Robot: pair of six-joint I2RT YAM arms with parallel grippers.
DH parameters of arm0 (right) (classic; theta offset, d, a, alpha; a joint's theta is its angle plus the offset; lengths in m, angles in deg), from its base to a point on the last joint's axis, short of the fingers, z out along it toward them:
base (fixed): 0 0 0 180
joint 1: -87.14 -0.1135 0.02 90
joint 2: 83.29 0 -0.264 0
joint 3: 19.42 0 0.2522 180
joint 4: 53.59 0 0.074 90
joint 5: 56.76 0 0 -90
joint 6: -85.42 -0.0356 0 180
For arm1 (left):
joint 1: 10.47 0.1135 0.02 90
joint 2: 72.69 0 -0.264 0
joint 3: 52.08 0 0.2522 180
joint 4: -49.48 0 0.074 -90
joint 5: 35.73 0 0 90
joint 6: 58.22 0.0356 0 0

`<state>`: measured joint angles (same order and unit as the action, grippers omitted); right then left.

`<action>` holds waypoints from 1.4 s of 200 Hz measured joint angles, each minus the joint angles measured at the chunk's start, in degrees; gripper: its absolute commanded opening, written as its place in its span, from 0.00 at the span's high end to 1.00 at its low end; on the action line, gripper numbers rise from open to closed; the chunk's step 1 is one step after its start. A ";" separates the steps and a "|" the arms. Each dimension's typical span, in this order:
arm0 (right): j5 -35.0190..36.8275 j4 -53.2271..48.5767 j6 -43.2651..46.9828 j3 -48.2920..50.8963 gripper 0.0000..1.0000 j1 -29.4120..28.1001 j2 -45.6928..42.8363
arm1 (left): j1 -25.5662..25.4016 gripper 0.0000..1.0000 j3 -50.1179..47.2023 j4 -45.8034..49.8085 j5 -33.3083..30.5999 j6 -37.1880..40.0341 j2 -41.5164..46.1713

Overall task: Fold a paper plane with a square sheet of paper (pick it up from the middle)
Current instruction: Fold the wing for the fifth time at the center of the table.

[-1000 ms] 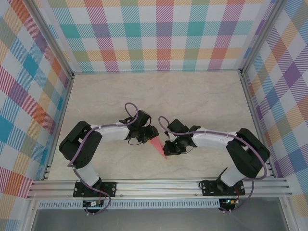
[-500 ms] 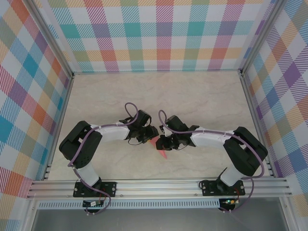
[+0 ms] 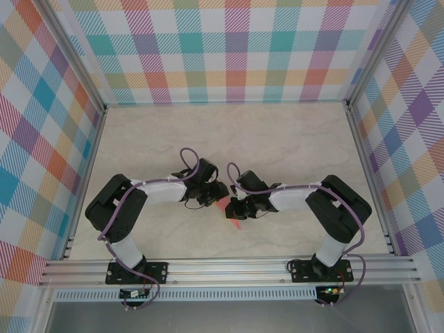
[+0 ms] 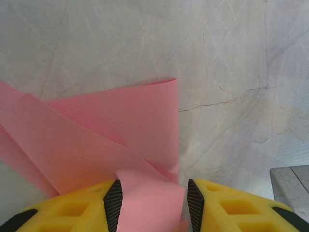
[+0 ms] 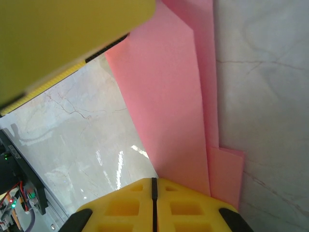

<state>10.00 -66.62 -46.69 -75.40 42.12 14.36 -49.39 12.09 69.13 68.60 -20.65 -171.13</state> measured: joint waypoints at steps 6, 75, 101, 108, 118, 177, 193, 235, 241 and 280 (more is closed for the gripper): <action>-0.07 0.48 -0.15 0.37 0.93 0.09 -0.11 | 0.00 0.56 0.00 0.00 0.00 0.07 0.00; -0.87 3.37 -1.22 3.13 0.94 1.42 -1.49 | 0.48 0.53 0.11 0.04 1.09 2.29 0.15; -1.07 3.30 -1.73 3.13 0.95 1.53 -1.49 | 1.07 0.54 0.37 0.70 1.07 3.87 0.37; -1.07 3.28 -1.90 3.13 0.95 1.57 -1.49 | 1.27 0.54 0.42 0.87 1.05 4.13 0.37; -1.14 3.21 -2.08 3.13 0.95 1.68 -1.49 | 1.66 0.54 0.42 1.01 1.05 4.44 0.37; -1.79 2.82 -2.29 3.13 0.97 2.29 -1.49 | 3.06 0.55 -0.52 0.11 1.11 7.30 0.35; -1.90 2.84 -2.34 3.19 0.98 2.34 -1.49 | 3.61 0.55 -0.85 -0.44 1.99 7.87 0.37; -1.99 2.91 -2.49 3.28 0.98 2.54 -1.49 | 5.42 0.55 -1.44 -1.55 3.89 9.55 0.35; -1.99 2.89 -2.51 3.28 0.98 2.56 -1.49 | 5.92 0.55 -1.44 -1.57 3.89 9.92 0.35; -2.01 2.91 -2.49 3.28 0.98 2.56 -1.49 | 8.59 0.55 -1.44 -1.55 4.11 10.97 0.35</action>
<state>7.99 -63.72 -49.18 -72.12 44.68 12.87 -40.80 10.65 67.58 72.71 -9.67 -170.78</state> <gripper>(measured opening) 0.046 0.449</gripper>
